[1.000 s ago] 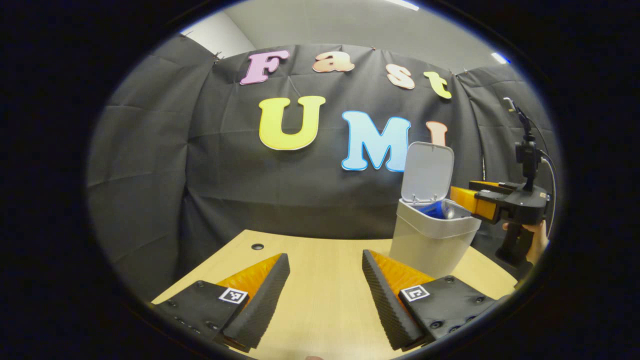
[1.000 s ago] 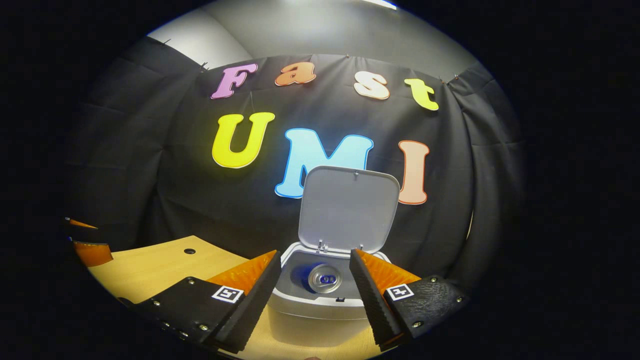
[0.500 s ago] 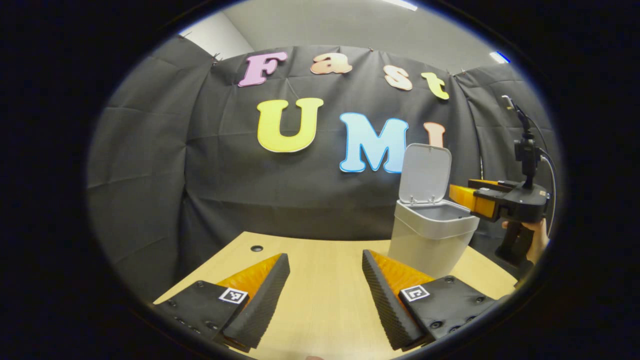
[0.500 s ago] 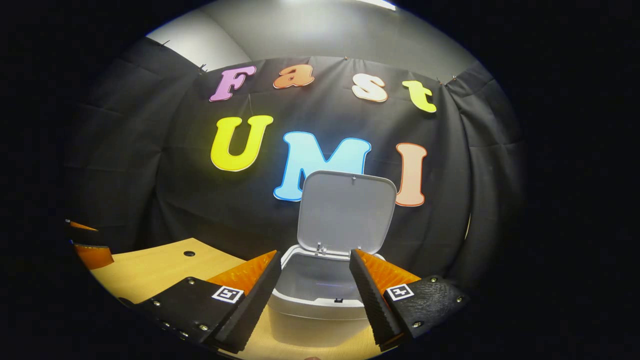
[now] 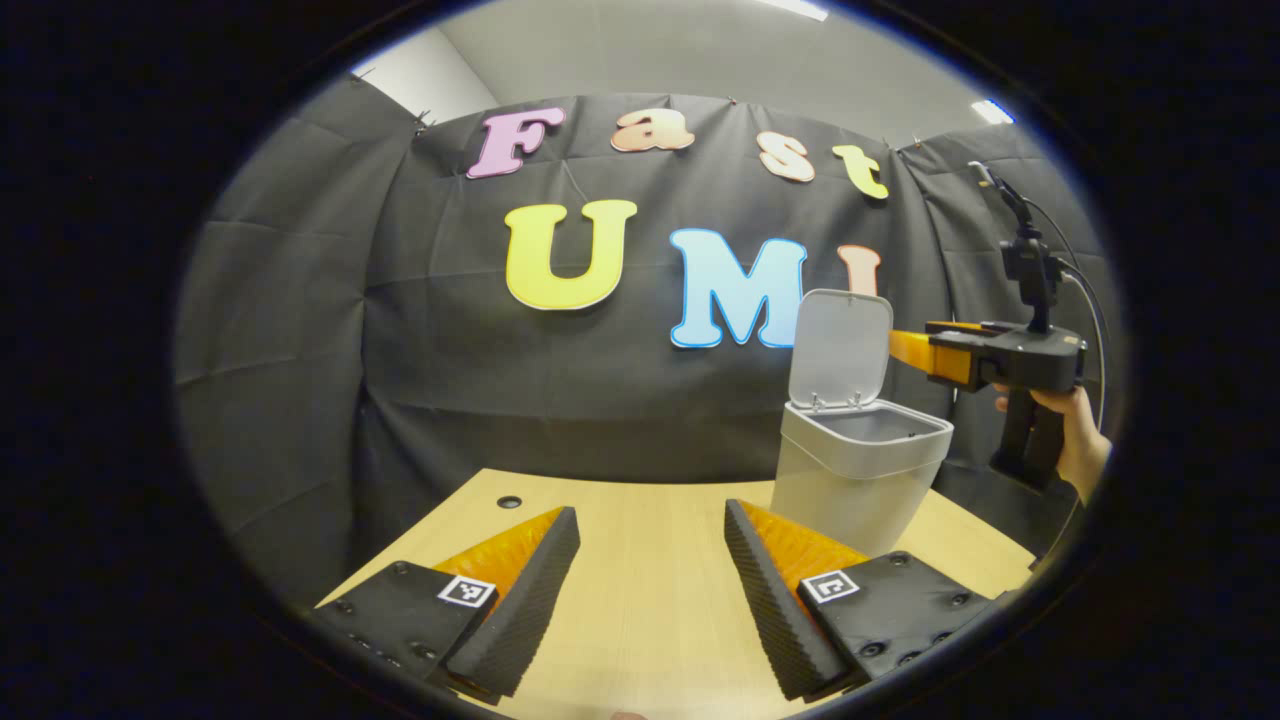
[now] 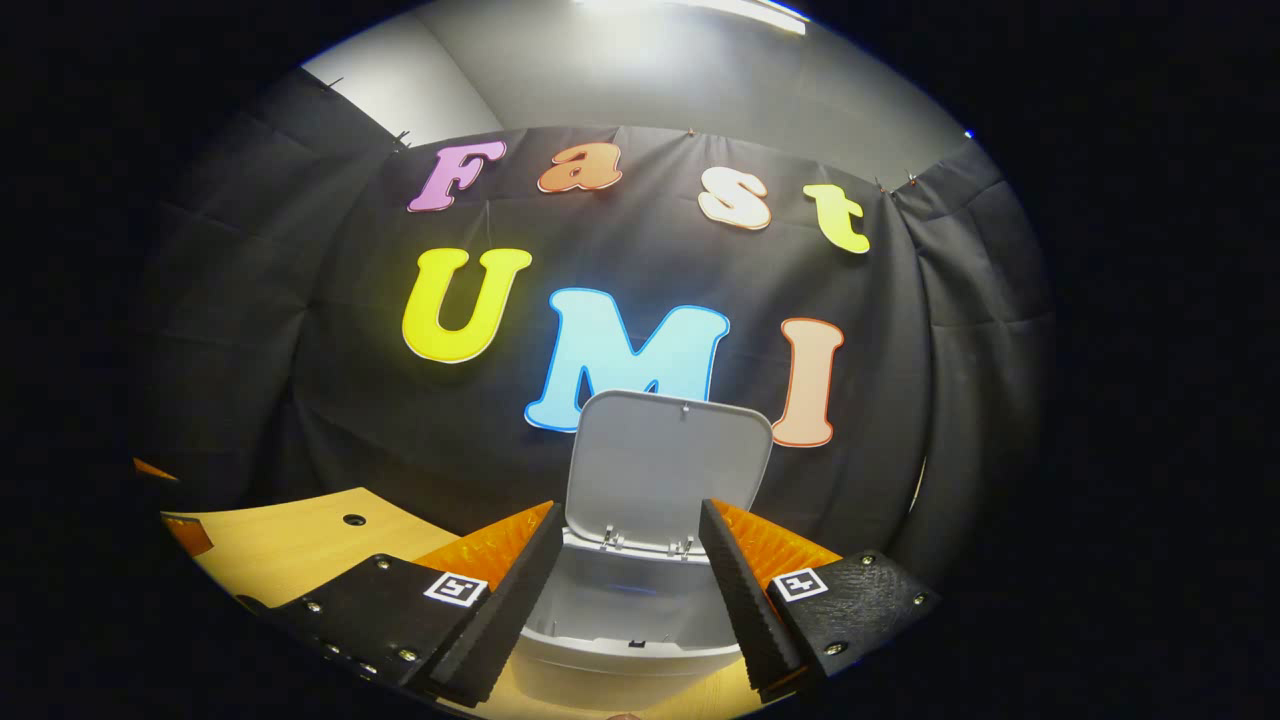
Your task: Press the lid of the desktop garbage bin to open it, pick up the crumpled paper on the desktop and throw it into the bin, then pick up the pop can on the desktop and drop it into the bin, and finally close the garbage bin lid.
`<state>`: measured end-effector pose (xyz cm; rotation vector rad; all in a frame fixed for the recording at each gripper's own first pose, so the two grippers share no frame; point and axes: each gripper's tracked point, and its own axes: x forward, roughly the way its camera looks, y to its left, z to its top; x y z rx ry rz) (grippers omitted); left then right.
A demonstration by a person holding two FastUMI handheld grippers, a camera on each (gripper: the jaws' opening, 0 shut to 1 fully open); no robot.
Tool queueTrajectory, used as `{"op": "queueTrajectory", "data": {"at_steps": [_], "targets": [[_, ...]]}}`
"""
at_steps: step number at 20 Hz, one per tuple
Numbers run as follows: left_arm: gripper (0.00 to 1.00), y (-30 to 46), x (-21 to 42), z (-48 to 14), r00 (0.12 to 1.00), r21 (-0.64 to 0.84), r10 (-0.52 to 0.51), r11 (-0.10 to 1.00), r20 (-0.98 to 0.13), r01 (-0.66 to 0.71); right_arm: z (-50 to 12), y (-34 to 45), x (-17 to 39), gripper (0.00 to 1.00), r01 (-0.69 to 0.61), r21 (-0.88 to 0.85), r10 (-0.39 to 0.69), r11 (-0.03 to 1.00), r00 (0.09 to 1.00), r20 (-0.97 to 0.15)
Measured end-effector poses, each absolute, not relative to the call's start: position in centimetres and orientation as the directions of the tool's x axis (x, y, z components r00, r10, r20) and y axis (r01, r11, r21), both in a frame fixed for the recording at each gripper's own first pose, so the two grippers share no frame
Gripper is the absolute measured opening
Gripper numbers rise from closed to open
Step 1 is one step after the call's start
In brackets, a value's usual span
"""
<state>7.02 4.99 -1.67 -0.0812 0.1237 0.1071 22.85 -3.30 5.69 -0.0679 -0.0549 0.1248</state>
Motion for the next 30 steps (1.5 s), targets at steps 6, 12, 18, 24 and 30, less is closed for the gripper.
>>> {"op": "queueTrajectory", "data": {"at_steps": [6, 12, 18, 24, 30], "targets": [[0.95, 5.1, 7.2, -1.7, 0.988, -0.066, 0.096, 0.992, -0.123, -0.105, 7.9, -4.2, 25.8, 0.88, -0.083, -0.072, 0.086, 0.994, 0.995, 0.047], [0.95, 5.3, 7.2, -1.8, 0.988, -0.094, 0.096, 0.99, -0.119, -0.108, 11.0, -4.8, 29.1, 0.88, -0.054, -0.057, 0.059, 0.997, 0.995, 0.08], [0.95, 5.9, 7.8, -1.9, 0.988, -0.11, 0.101, 0.987, -0.117, -0.114, 12.5, -5.7, 32.5, 0.88, 0.009, -0.02, -0.007, 1.0, 0.994, 0.112], [0.9, 7.2, 8.5, -1.6, 0.985, -0.12, 0.128, 0.983, -0.117, -0.142, 13.2, -6.5, 35.4, 0.88, 0.036, -0.023, -0.033, 0.999, 0.993, 0.113], [0.96, 7.8, 7.9, -1.4, 0.981, -0.139, 0.152, 0.976, -0.118, -0.167, 13.6, -5.5, 37.7, 0.88, 0.024, -0.012, -0.022, 1.0, 0.992, 0.122]]}}
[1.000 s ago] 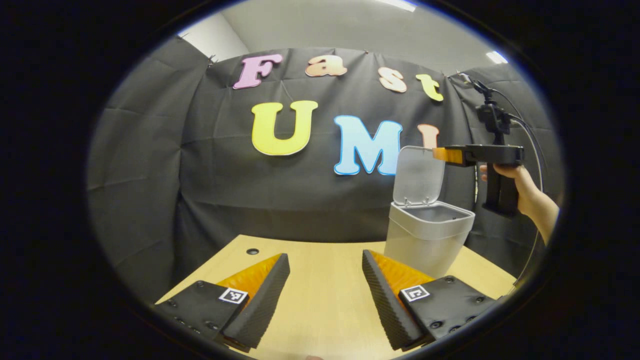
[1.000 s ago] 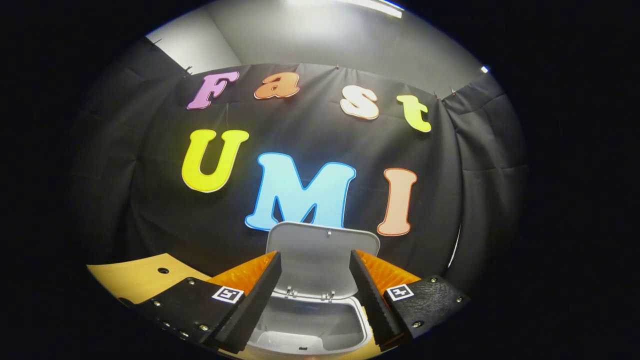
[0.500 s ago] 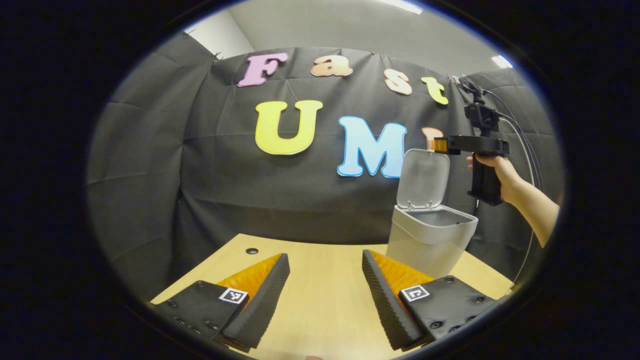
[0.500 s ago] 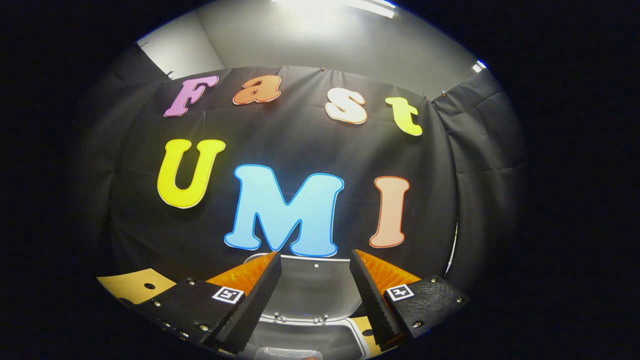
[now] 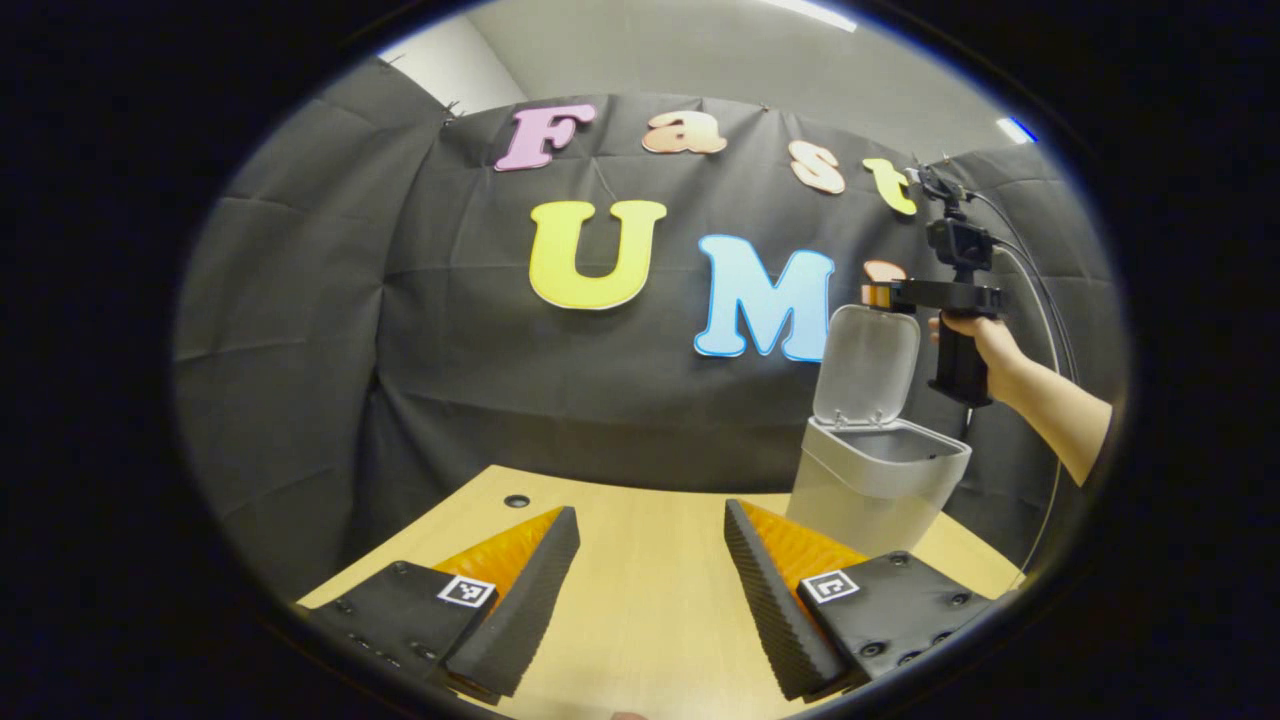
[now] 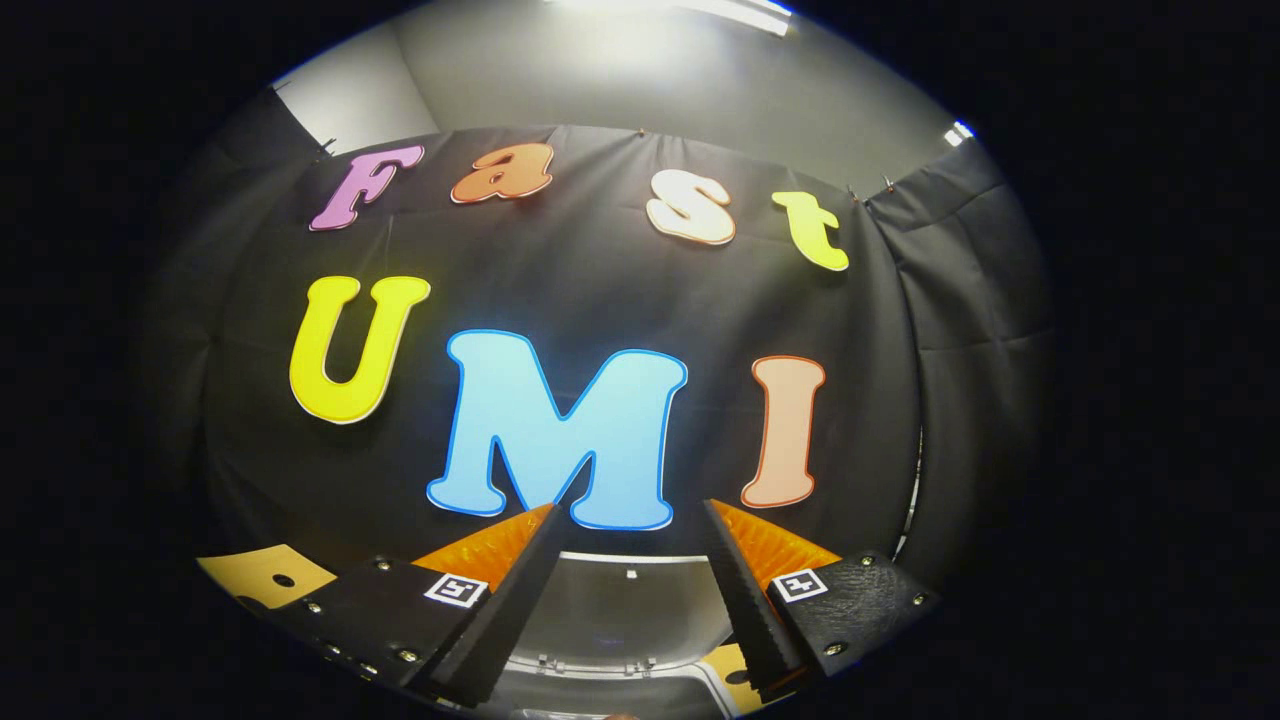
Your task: Press the lid of the desktop garbage bin to open it, pick up the crumpled paper on the desktop and throw it into the bin, then pick up the pop can on the desktop and drop it into the bin, and finally close the garbage bin lid.
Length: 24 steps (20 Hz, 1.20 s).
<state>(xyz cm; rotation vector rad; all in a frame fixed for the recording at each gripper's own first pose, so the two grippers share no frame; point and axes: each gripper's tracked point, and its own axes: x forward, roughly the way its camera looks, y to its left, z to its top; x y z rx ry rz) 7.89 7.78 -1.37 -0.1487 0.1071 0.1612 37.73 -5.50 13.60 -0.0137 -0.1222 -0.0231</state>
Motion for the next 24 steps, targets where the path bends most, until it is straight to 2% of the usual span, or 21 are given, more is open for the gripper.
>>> {"op": "queueTrajectory", "data": {"at_steps": [3, 4, 5, 6, 13, 14, 20, 21, 24], "targets": [[0.96, 7.9, 7.7, -1.3, 0.98, -0.143, 0.162, 0.974, -0.119, -0.178, 13.8, -4.8, 38.3, 0.88, 0.007, 0.005, -0.007, 1.0, 0.993, 0.117], [0.9, 8.0, 7.5, -1.4, 0.979, -0.143, 0.166, 0.973, -0.119, -0.182, 13.7, -4.8, 38.3, 0.88, 0.007, 0.004, -0.007, 1.0, 0.993, 0.114], [0.9, 8.1, 7.4, -1.4, 0.979, -0.142, 0.169, 0.972, -0.118, -0.185, 13.5, -5.0, 38.6, 0.88, 0.011, -0.005, -0.01, 1.0, 0.994, 0.108], [1.0, 8.2, 7.4, -1.4, 0.978, -0.143, 0.172, 0.972, -0.117, -0.188, 13.2, -5.3, 38.7, 0.88, 0.018, -0.008, -0.017, 1.0, 0.995, 0.099], [1.0, 8.1, 7.8, -1.4, 0.979, -0.142, 0.164, 0.973, -0.117, -0.18, 12.2, -5.2, 38.4, 0.89, -0.046, 0.108, 0.041, 0.993, 0.998, 0.049], [0.96, 8.0, 7.8, -1.5, 0.98, -0.14, 0.164, 0.974, -0.118, -0.179, 12.1, -5.2, 38.2, 0.88, -0.051, 0.129, 0.046, 0.99, 0.998, 0.04], [0.95, 7.8, 7.6, -1.5, 0.983, -0.142, 0.147, 0.977, -0.107, -0.161, 11.8, -5.3, 36.7, 0.89, -0.041, 0.114, 0.038, 0.993, 0.999, 0.034], [1.0, 7.7, 7.6, -1.6, 0.984, -0.144, 0.144, 0.977, -0.107, -0.158, 11.7, -5.2, 36.3, 0.89, -0.04, 0.117, 0.036, 0.992, 0.999, 0.037], [1.0, 7.7, 7.4, -1.7, 0.986, -0.148, 0.133, 0.978, -0.104, -0.147, 11.2, -5.2, 34.9, 0.89, -0.039, 0.112, 0.035, 0.993, 0.999, 0.037]]}}
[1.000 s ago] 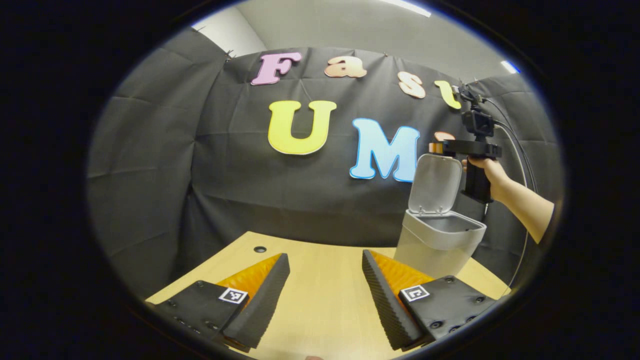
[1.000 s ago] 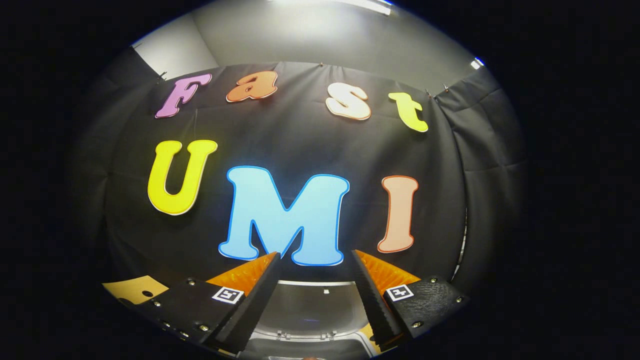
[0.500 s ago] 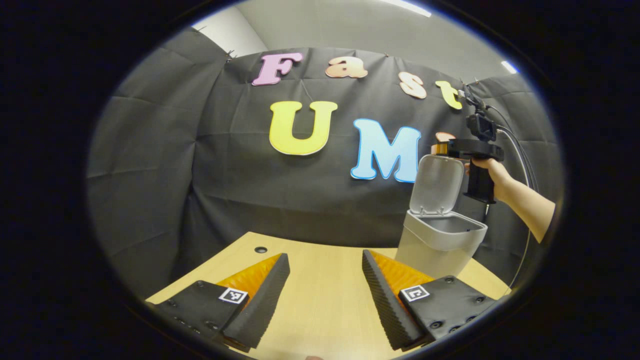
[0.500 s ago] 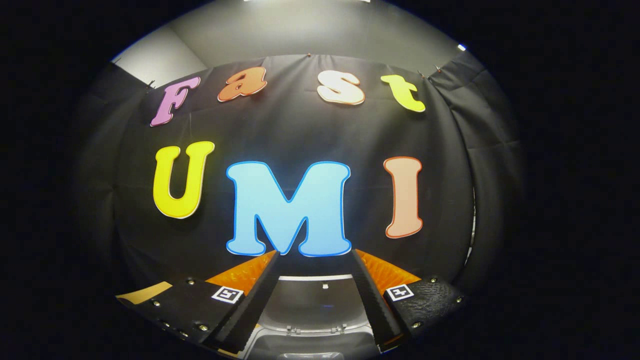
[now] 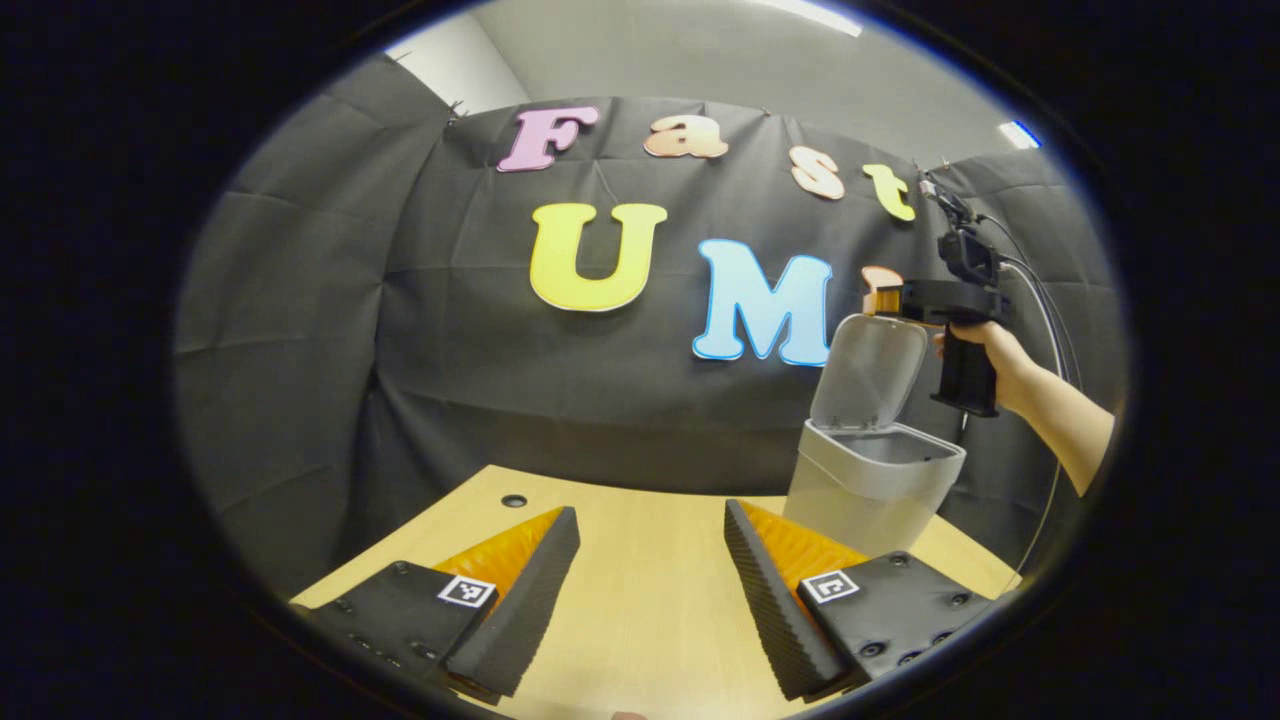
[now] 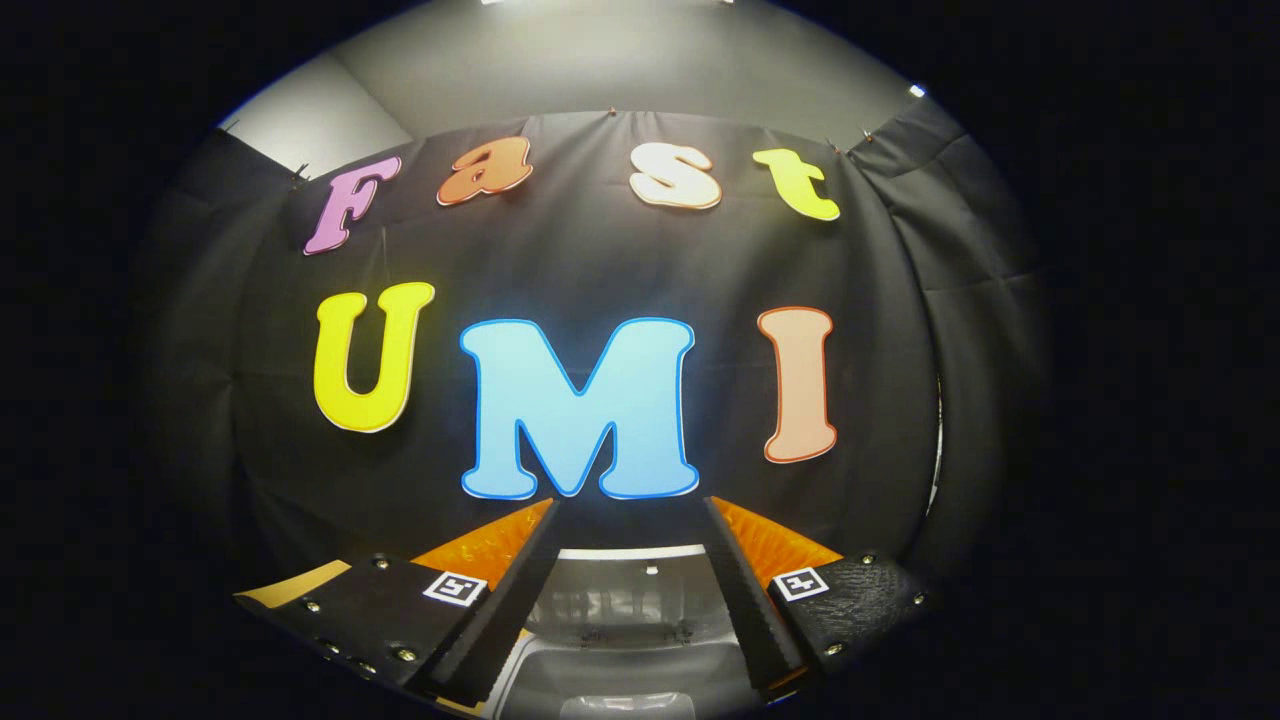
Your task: Press the lid of the desktop garbage bin to open it, pick up the crumpled paper on the desktop and throw it into the bin, then pick up the pop can on the desktop and drop it into the bin, and finally close the garbage bin lid.
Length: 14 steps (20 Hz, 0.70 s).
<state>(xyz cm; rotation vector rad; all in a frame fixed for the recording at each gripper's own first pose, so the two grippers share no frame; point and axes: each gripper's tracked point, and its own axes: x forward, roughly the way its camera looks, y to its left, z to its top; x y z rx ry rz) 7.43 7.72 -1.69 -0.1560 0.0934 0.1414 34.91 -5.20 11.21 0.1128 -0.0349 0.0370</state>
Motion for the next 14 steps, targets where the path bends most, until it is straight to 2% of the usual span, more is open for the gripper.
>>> {"op": "queueTrajectory", "data": {"at_steps": [3, 6, 7, 8, 9, 10, 11, 12, 13, 14], "targets": [[1.0, 7.4, 7.3, -1.7, 0.988, -0.156, 0.116, 0.979, -0.104, -0.131, 10.6, -5.2, 33.4, 0.89, -0.035, 0.112, 0.031, 0.993, 0.999, 0.041], [0.95, 7.1, 7.1, -1.7, 0.99, -0.149, 0.104, 0.982, -0.099, -0.118, 9.7, -5.1, 31.5, 0.89, -0.024, 0.11, 0.018, 0.994, 0.998, 0.052], [1.0, 7.0, 7.0, -1.6, 0.99, -0.148, 0.1, 0.982, -0.1, -0.114, 9.3, -5.1, 30.9, 0.89, -0.018, 0.113, 0.013, 0.993, 0.999, 0.053], [1.0, 7.1, 7.0, -1.7, 0.99, -0.147, 0.098, 0.983, -0.101, -0.112, 8.9, -5.2, 30.1, 0.89, -0.012, 0.119, 0.006, 0.993, 0.999, 0.05], [0.95, 7.0, 6.9, -1.8, 0.99, -0.148, 0.095, 0.983, -0.101, -0.11, 8.3, -5.2, 29.4, 0.89, -0.005, 0.123, -0.001, 0.992, 0.999, 0.046], [1.0, 7.0, 6.9, -2.0, 0.99, -0.149, 0.093, 0.983, -0.104, -0.108, 7.8, -5.1, 28.7, 0.89, 0.0, 0.118, -0.005, 0.993, 0.999, 0.04], [0.95, 6.9, 6.8, -2.1, 0.99, -0.151, 0.089, 0.983, -0.105, -0.105, 7.1, -5.0, 28.1, 0.89, 0.004, 0.11, -0.008, 0.994, 0.999, 0.032], [0.95, 6.8, 7.0, -2.1, 0.991, -0.152, 0.085, 0.983, -0.107, -0.101, 6.5, -4.9, 27.6, 0.89, 0.006, 0.104, -0.009, 0.995, 1.0, 0.024], [1.0, 6.7, 7.0, -2.2, 0.991, -0.153, 0.081, 0.983, -0.108, -0.097, 5.9, -4.9, 27.1, 0.89, 0.006, 0.102, -0.008, 0.995, 1.0, 0.012], [0.95, 6.5, 7.0, -2.0, 0.991, -0.151, 0.078, 0.984, -0.108, -0.094, 5.4, -4.9, 26.8, 0.89, 0.006, 0.104, -0.006, 0.995, 1.0, -0.002]]}}
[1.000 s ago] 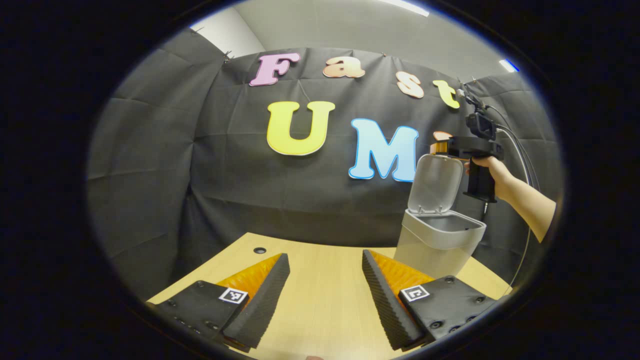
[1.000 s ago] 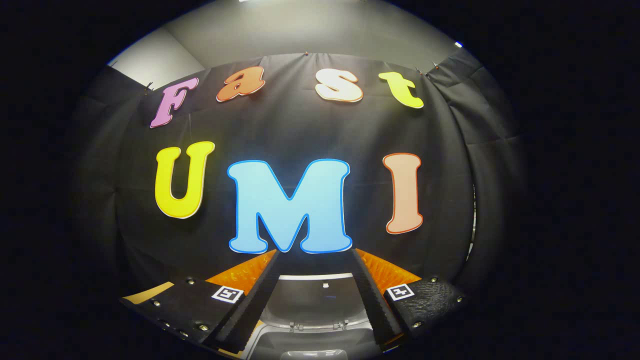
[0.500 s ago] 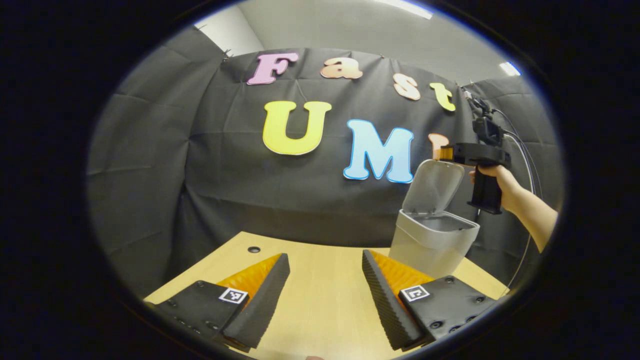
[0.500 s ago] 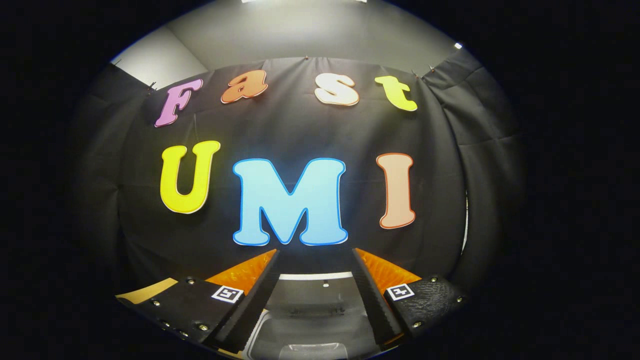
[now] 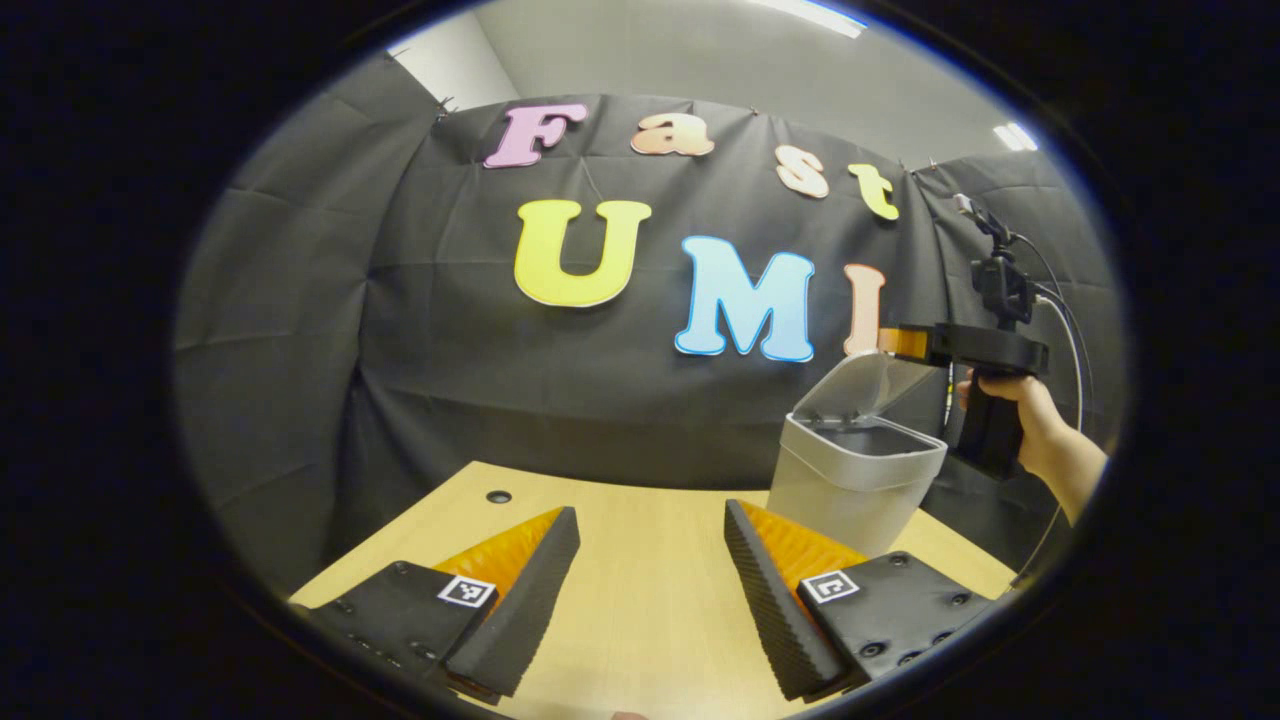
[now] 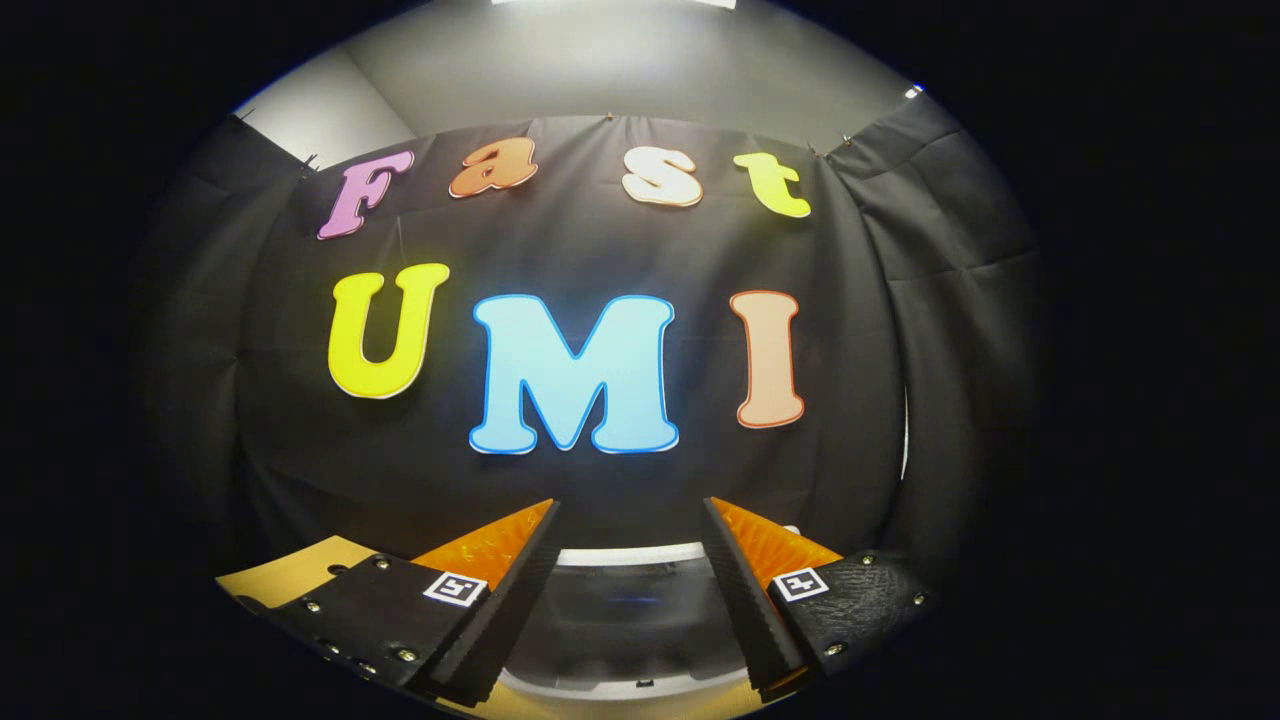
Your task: Press the lid of the desktop garbage bin to open it, pick up the crumpled paper on the desktop and throw it into the bin, then pick up the pop can on the desktop and drop it into the bin, and finally close the garbage bin lid.
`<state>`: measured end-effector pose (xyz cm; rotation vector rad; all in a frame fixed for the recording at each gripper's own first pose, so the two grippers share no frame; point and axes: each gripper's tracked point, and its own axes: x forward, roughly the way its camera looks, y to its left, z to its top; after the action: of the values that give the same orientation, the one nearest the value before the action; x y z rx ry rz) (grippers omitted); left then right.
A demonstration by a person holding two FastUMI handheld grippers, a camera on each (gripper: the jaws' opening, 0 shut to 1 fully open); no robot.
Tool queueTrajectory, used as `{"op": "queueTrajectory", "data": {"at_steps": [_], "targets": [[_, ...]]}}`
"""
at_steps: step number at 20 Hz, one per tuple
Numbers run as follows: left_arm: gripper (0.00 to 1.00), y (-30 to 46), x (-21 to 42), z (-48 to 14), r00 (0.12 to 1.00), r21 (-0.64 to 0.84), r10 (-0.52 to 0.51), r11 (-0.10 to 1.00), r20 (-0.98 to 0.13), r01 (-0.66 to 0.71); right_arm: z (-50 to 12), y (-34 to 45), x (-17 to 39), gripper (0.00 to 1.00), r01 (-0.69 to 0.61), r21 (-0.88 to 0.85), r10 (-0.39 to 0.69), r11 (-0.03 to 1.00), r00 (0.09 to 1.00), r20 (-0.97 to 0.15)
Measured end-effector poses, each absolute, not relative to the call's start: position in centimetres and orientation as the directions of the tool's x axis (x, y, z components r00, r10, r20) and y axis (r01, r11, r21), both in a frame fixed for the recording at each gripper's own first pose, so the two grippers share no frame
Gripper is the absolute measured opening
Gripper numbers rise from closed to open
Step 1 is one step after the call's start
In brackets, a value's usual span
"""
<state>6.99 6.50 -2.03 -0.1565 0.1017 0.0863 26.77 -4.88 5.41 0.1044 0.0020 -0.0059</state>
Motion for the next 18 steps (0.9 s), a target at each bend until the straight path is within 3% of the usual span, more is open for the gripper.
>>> {"op": "queueTrajectory", "data": {"at_steps": [8, 9, 10, 12, 18], "targets": [[0.96, 6.2, 6.5, -1.9, 0.992, -0.139, 0.073, 0.987, -0.1, -0.086, 1.2, -4.1, 25.7, 0.89, -0.007, 0.107, 0.02, 0.994, 0.992, -0.123], [1.0, 6.3, 6.3, -1.9, 0.992, -0.137, 0.077, 0.986, -0.101, -0.09, 0.7, -4.0, 25.6, 0.89, -0.009, 0.106, 0.023, 0.994, 0.991, -0.134], [0.95, 6.5, 6.3, -2.2, 0.991, -0.137, 0.081, 0.986, -0.102, -0.095, 0.3, -3.9, 25.6, 0.89, -0.011, 0.106, 0.026, 0.994, 0.989, -0.143], [1.0, 6.7, 6.2, -2.2, 0.991, -0.141, 0.087, 0.985, -0.106, -0.101, -0.6, -3.8, 25.6, 0.89, -0.015, 0.106, 0.032, 0.994, 0.987, -0.156], [0.96, 6.6, 6.1, -2.3, 0.99, -0.128, 0.094, 0.986, -0.109, -0.108, -2.5, -3.4, 26.0, 0.89, -0.019, 0.11, 0.037, 0.994, 0.986, -0.163]]}}
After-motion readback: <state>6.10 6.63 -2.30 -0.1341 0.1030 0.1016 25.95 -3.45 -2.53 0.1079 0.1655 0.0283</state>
